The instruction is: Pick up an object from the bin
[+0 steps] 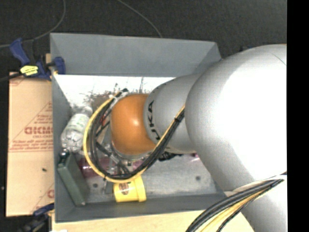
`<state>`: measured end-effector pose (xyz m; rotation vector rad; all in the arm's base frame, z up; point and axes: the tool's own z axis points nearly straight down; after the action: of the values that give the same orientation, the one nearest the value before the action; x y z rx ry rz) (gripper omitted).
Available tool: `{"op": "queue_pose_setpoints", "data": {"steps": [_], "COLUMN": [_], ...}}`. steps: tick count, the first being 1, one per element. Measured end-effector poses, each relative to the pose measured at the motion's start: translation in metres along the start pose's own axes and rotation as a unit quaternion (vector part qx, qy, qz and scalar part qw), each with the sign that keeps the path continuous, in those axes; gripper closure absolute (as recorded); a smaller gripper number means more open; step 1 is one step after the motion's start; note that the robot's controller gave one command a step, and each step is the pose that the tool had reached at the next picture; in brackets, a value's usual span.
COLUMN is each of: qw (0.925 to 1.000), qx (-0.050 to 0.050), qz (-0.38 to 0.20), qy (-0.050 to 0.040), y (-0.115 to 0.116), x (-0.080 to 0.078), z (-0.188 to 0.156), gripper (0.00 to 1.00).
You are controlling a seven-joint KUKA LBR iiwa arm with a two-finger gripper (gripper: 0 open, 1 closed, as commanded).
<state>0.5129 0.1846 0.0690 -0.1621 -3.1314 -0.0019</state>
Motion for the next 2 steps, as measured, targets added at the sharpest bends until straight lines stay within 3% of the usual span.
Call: {"op": "queue_pose_setpoints", "data": {"steps": [1, 2], "qw": [0.9987, 1.0000], "qx": [-0.001, 0.000], "qz": [0.050, 0.002], "qy": [-0.0045, -0.0032], "y": [-0.009, -0.002], "x": [0.019, -0.003], "z": [-0.001, -0.001], "gripper": [0.00, 1.00]}}
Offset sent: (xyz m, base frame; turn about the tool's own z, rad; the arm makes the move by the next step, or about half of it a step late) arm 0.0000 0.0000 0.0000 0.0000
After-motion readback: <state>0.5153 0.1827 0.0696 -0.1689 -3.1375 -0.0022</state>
